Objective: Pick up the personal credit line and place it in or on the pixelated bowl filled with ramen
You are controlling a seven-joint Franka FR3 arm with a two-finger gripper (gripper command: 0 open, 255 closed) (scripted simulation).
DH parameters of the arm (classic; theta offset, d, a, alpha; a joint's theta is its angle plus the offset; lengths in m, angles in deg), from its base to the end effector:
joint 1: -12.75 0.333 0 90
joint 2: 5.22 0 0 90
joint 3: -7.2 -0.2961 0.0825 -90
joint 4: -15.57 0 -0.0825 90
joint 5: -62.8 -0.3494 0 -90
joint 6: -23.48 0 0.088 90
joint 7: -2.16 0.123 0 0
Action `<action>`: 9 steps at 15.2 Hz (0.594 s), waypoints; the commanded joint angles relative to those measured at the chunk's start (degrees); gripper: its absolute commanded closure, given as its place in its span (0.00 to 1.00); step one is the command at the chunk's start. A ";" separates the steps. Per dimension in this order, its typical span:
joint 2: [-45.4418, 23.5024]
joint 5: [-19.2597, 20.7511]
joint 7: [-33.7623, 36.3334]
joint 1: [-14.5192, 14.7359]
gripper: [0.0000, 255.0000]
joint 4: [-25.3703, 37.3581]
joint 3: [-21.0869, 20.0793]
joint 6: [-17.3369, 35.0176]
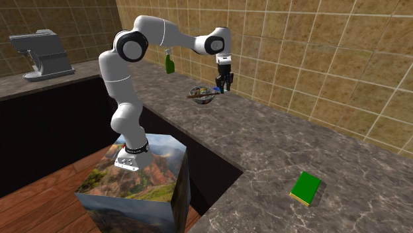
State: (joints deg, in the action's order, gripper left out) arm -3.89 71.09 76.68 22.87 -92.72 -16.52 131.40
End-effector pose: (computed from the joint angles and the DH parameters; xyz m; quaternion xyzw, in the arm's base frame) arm 0.4421 0.2825 0.4864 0.9424 -0.3262 0.0639 0.0372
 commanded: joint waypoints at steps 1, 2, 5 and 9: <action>0.04 -0.05 2.62 1.29 1.00 0.45 -1.35 -0.86; 0.18 -0.13 3.90 1.92 1.00 0.40 -2.05 -1.12; 0.24 -0.24 7.86 3.89 1.00 0.65 -4.15 -2.00; -0.58 0.01 13.42 6.60 1.00 1.94 -7.06 -3.38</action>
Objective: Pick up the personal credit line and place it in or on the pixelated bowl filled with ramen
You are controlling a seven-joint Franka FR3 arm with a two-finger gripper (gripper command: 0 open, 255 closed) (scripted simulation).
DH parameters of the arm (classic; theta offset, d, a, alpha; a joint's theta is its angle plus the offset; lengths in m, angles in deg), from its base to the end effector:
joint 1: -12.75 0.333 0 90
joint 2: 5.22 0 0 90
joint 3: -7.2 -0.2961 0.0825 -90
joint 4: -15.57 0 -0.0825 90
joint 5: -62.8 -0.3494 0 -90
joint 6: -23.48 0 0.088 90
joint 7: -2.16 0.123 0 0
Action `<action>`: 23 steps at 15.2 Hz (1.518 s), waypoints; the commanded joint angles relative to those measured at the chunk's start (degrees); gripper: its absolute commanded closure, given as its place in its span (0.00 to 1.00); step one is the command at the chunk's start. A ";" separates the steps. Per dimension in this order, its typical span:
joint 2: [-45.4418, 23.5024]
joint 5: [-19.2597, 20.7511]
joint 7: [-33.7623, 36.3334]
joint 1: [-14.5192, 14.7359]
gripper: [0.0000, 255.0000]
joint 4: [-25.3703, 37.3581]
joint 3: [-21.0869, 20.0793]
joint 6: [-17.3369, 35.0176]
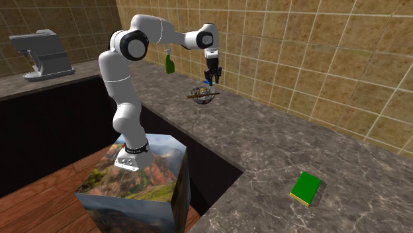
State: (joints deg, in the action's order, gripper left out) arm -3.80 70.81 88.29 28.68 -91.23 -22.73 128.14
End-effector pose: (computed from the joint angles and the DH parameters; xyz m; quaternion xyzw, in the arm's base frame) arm 0.3712 0.3659 0.4932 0.9424 -0.3262 0.0640 0.0373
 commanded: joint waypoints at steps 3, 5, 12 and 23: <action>-2.02 0.88 6.19 2.93 1.00 2.13 -3.05 -1.31; -3.28 1.49 9.22 4.47 1.00 3.61 -4.49 -2.20; -4.46 2.34 11.34 5.13 1.00 0.28 -5.03 1.82; -6.46 4.05 13.23 5.28 1.00 -5.12 -4.93 8.66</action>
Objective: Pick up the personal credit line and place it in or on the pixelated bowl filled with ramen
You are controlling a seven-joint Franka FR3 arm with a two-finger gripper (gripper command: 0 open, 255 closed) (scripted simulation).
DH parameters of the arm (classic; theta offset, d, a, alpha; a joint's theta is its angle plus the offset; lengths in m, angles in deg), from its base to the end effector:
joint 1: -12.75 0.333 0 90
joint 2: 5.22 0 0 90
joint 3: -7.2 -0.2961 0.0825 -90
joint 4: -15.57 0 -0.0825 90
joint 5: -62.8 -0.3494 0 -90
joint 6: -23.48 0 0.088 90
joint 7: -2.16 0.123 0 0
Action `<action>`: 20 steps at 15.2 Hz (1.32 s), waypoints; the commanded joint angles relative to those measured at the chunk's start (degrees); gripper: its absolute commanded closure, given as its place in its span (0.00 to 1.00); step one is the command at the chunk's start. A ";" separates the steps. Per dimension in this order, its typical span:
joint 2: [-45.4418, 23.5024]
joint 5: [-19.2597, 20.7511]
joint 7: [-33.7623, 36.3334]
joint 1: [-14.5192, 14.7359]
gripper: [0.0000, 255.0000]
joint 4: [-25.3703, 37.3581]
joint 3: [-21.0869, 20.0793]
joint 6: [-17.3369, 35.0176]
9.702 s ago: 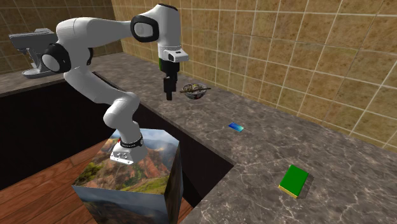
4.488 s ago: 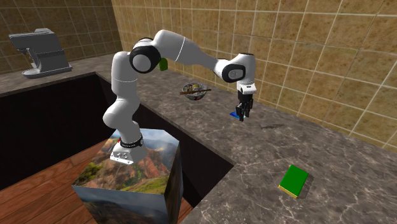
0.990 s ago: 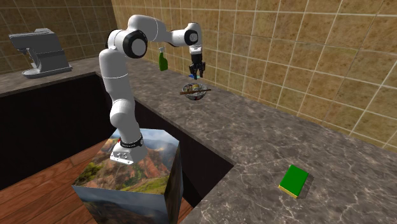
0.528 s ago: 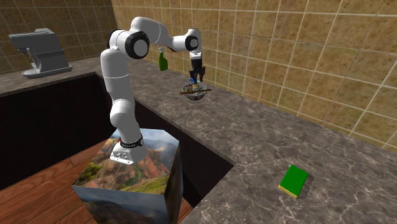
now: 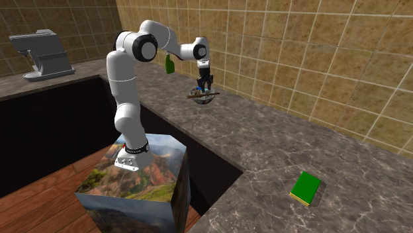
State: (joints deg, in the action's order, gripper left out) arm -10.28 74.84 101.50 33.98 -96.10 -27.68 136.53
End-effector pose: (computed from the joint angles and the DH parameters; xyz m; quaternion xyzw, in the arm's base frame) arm 0.3174 0.4335 0.4179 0.9421 -0.3270 0.0638 0.0375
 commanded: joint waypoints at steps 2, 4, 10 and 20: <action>0.01 0.02 0.03 -0.02 1.00 -0.25 0.01 0.27; 0.01 0.02 0.03 -0.02 1.00 -0.25 0.01 0.27; 0.01 0.02 0.02 -0.02 0.00 -0.24 0.02 0.26; 1.54 -1.42 -0.95 0.30 0.00 5.43 -0.46 -6.60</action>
State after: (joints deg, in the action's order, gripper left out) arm -8.72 73.42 100.56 34.27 -90.79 -28.13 130.06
